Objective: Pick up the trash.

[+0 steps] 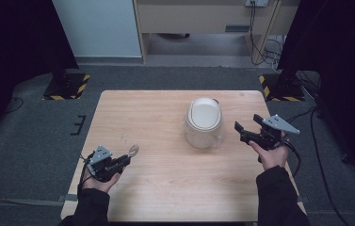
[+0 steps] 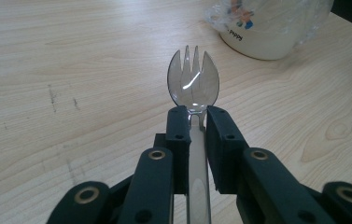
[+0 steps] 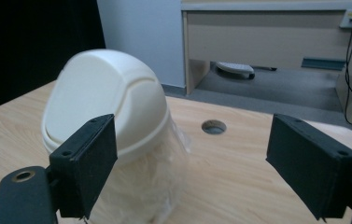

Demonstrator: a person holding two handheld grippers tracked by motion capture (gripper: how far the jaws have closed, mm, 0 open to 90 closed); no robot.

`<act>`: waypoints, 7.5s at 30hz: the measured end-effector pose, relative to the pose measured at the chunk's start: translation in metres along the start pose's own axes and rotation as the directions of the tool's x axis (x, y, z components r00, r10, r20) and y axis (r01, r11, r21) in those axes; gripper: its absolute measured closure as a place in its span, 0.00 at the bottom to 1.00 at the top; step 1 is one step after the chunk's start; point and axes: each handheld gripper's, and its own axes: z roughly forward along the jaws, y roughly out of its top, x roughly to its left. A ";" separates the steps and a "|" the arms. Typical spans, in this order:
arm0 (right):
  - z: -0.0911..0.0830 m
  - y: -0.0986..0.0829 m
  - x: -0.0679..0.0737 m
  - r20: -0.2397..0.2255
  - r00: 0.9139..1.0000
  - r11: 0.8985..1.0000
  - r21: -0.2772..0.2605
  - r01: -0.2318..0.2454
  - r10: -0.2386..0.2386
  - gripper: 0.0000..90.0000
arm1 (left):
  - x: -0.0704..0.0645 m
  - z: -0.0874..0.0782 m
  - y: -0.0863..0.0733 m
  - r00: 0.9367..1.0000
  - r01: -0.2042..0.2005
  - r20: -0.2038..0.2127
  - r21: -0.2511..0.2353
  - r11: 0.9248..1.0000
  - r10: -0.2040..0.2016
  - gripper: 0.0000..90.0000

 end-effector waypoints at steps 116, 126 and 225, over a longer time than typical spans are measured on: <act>-0.013 0.008 0.014 0.025 1.000 0.999 -0.045 0.008 -0.007 0.18 | -0.022 -0.002 0.020 0.994 -0.099 0.036 -0.167 0.981 0.106 0.88; -0.024 0.024 0.027 -0.066 0.998 0.985 -0.169 -0.017 0.006 0.28 | -0.039 -0.005 0.042 0.986 -0.150 0.030 -0.278 0.949 0.164 0.88; -0.034 0.056 0.071 -0.369 0.929 0.976 -0.191 -0.103 0.026 0.96 | -0.033 0.029 0.011 0.984 -0.115 0.125 -0.071 0.991 0.123 0.37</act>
